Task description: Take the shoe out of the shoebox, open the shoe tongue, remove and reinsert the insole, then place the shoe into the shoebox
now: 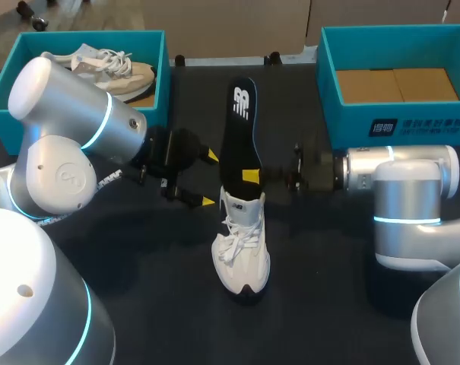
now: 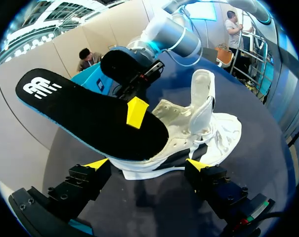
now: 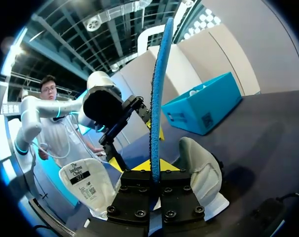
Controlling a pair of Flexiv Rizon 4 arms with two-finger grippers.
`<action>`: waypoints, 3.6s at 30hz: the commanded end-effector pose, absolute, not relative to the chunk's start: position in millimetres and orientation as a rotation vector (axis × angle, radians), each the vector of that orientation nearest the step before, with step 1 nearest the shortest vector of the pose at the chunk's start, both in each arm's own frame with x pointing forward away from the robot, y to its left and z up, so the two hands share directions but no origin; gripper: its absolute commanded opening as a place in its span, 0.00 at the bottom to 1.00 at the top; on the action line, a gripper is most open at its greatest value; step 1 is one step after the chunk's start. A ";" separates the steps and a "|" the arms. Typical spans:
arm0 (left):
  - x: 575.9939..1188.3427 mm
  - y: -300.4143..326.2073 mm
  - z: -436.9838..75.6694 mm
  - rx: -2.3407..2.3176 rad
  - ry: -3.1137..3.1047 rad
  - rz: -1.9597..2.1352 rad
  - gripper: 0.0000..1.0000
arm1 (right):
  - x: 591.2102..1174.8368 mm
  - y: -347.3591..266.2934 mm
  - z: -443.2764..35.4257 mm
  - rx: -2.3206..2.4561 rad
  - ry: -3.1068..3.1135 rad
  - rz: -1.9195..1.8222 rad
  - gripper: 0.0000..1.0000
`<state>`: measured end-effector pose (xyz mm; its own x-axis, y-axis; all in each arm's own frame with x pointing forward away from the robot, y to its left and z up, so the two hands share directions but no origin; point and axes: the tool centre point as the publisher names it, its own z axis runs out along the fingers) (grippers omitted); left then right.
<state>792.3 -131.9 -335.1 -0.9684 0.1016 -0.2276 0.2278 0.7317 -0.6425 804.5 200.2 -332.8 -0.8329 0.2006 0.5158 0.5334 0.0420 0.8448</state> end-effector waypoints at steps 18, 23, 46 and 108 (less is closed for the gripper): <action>791.7 -132.9 -334.9 0.263 2.759 -1.049 1.00 | 779.1 202.7 -360.1 -0.832 -2.009 -1.746 0.00; 791.7 -132.9 -334.9 0.263 2.759 -1.049 1.00 | 780.5 199.4 -358.2 -0.837 -2.014 -1.746 0.00; 791.7 -132.9 -334.9 0.263 2.759 -1.049 1.00 | 796.7 201.1 -339.2 -0.780 -2.089 -1.774 0.25; 791.7 -132.9 -334.9 0.263 2.759 -1.049 1.00 | 810.9 204.0 -332.9 -0.743 -2.127 -1.393 0.00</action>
